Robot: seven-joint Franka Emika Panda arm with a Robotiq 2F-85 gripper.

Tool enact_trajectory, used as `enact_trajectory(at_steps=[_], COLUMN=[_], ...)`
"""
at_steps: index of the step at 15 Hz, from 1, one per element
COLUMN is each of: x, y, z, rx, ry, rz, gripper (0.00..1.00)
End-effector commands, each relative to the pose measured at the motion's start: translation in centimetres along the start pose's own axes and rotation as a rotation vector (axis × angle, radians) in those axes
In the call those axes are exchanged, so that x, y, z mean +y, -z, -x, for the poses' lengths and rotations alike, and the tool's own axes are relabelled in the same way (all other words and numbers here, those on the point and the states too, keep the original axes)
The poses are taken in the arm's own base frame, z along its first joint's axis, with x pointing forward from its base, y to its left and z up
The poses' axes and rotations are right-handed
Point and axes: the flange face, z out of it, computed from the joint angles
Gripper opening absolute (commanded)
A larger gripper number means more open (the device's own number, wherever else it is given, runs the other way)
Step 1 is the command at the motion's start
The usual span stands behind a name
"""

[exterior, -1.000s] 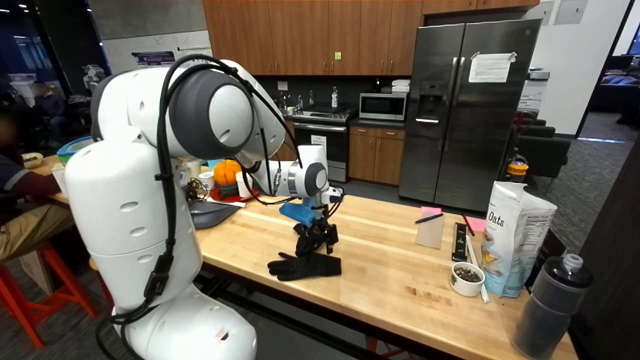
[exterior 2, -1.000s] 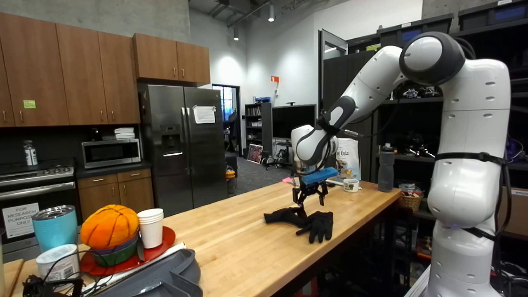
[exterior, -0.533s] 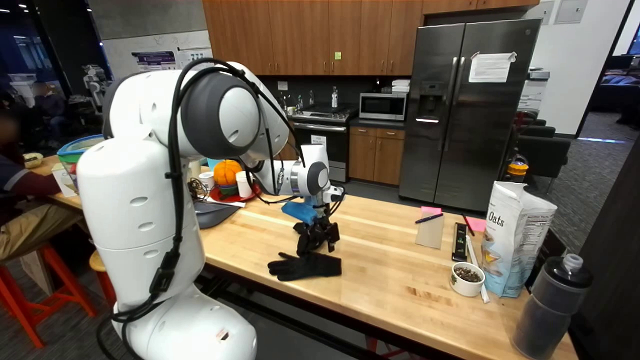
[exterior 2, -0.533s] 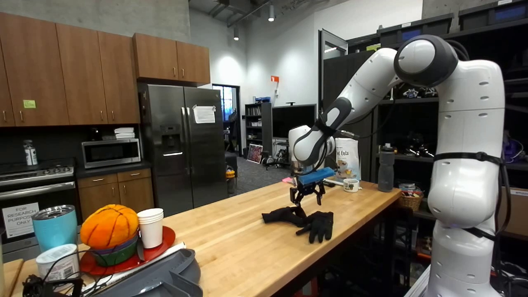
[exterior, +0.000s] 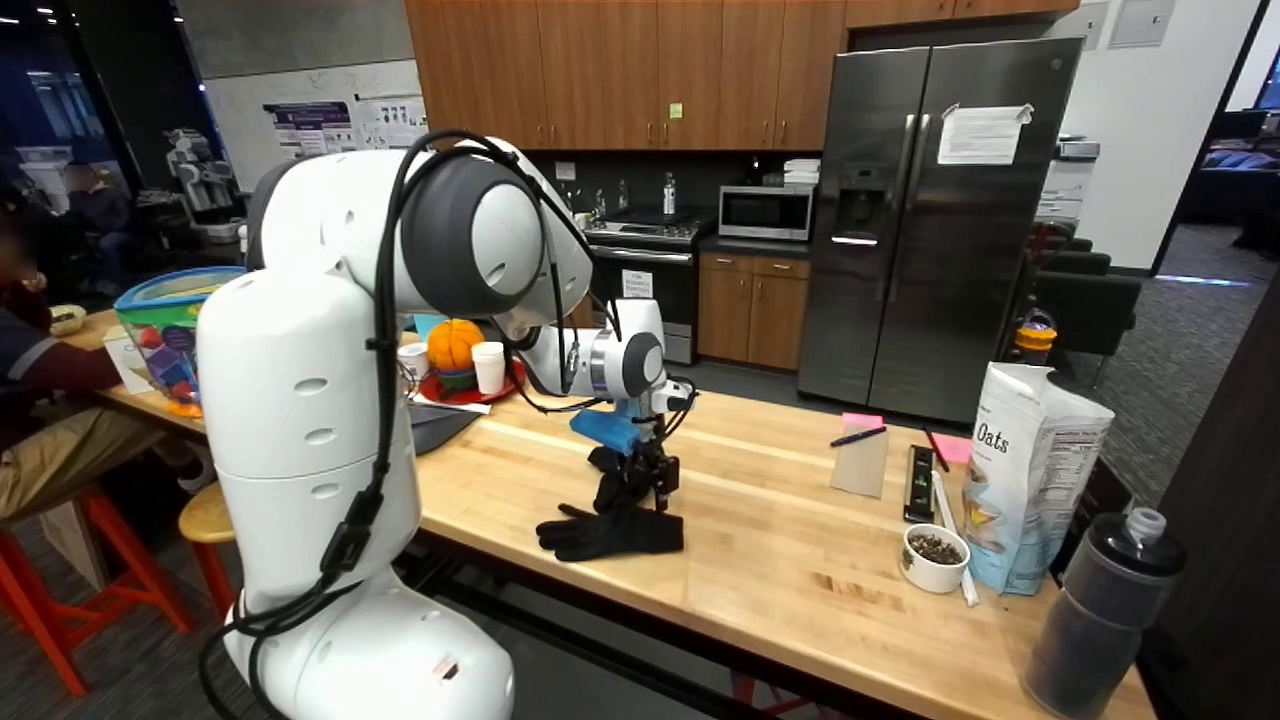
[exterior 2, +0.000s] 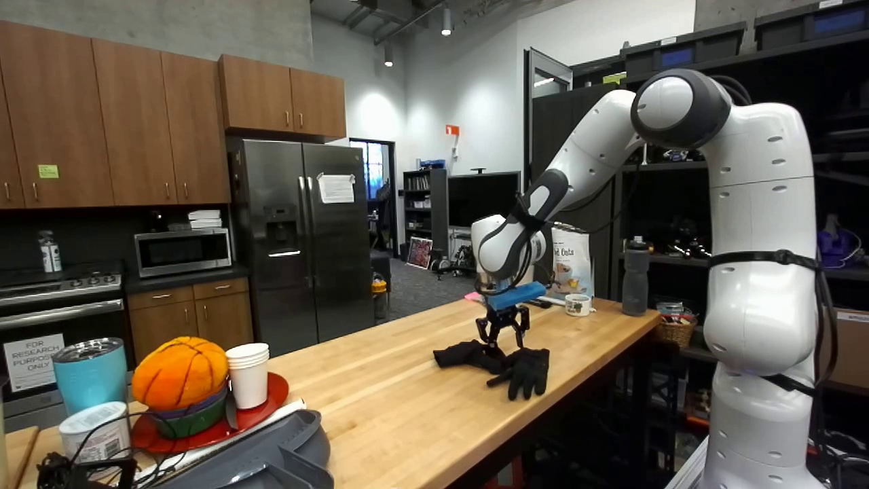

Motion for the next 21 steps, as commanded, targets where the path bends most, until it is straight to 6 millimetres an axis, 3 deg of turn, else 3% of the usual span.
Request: enact_trajectory(at_steps=[1, 6, 13, 21], x=[0.0, 0.1, 1.0, 2.7], y=[0.1, 0.3, 2.3, 10.0], z=[-0.7, -0.7, -0.7, 1.4], rx=[0.004, 0.007, 0.047, 0.184], ry=[-0.003, -0.009, -0.032, -0.026], rz=[0.003, -0.008, -0.065, -0.171], gripper=[0.41, 0.02, 0.01, 0.01])
